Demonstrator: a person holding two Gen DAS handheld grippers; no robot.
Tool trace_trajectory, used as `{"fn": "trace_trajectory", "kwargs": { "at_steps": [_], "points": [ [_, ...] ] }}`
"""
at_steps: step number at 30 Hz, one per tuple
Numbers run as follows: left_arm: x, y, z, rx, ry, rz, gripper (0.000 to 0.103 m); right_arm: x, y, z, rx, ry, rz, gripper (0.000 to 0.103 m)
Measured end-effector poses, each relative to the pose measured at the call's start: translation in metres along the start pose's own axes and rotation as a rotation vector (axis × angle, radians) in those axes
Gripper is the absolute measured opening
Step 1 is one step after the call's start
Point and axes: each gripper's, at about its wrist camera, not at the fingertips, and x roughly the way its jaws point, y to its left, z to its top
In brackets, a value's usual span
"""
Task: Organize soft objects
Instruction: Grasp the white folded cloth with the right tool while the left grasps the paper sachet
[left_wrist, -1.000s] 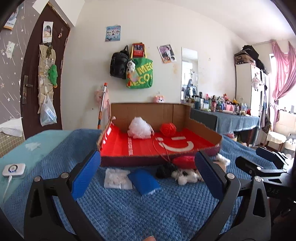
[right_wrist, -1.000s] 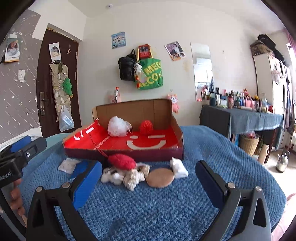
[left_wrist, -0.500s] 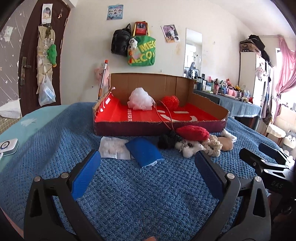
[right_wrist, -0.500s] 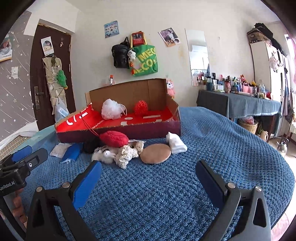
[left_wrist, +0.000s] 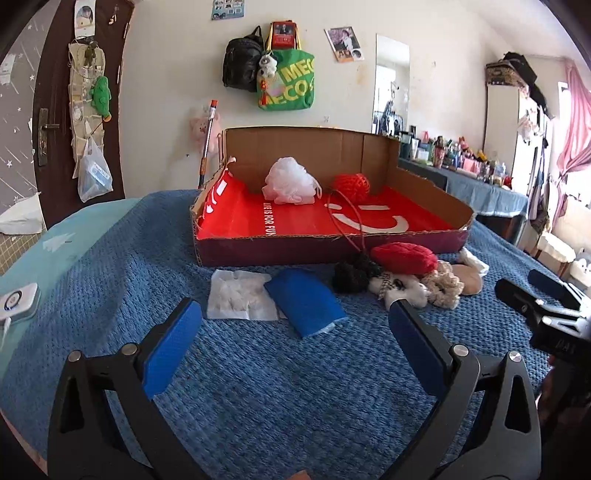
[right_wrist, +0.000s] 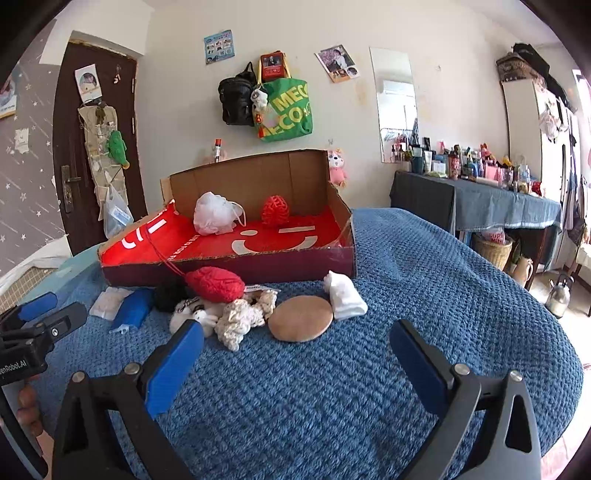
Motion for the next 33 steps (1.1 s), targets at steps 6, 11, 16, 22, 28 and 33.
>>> {"fn": "trace_trajectory", "kwargs": {
  "at_steps": [6, 11, 16, 22, 28, 33],
  "points": [
    [0.012, 0.015, 0.017, 0.019, 0.047, 0.014, 0.103, 0.016, -0.016, 0.023, 0.053, 0.08, 0.011, 0.103],
    [0.031, 0.035, 0.028, 0.009, 0.121, 0.015, 0.103, 0.039, -0.032, 0.039, 0.066, 0.166, -0.022, 0.103],
    [0.06, 0.06, 0.032, -0.055, 0.241, 0.005, 0.103, 0.06, -0.043, 0.048, 0.064, 0.238, -0.025, 0.103],
    [0.086, 0.068, 0.03, -0.034, 0.342, -0.023, 0.1, 0.08, -0.042, 0.056, -0.013, 0.299, -0.059, 0.095],
    [0.099, 0.06, 0.023, 0.056, 0.408, -0.002, 0.094, 0.098, -0.043, 0.054, -0.046, 0.365, -0.073, 0.086],
    [0.104, 0.056, 0.023, 0.075, 0.421, -0.014, 0.07, 0.108, -0.048, 0.049, -0.025, 0.416, -0.055, 0.058]
  ]
}}
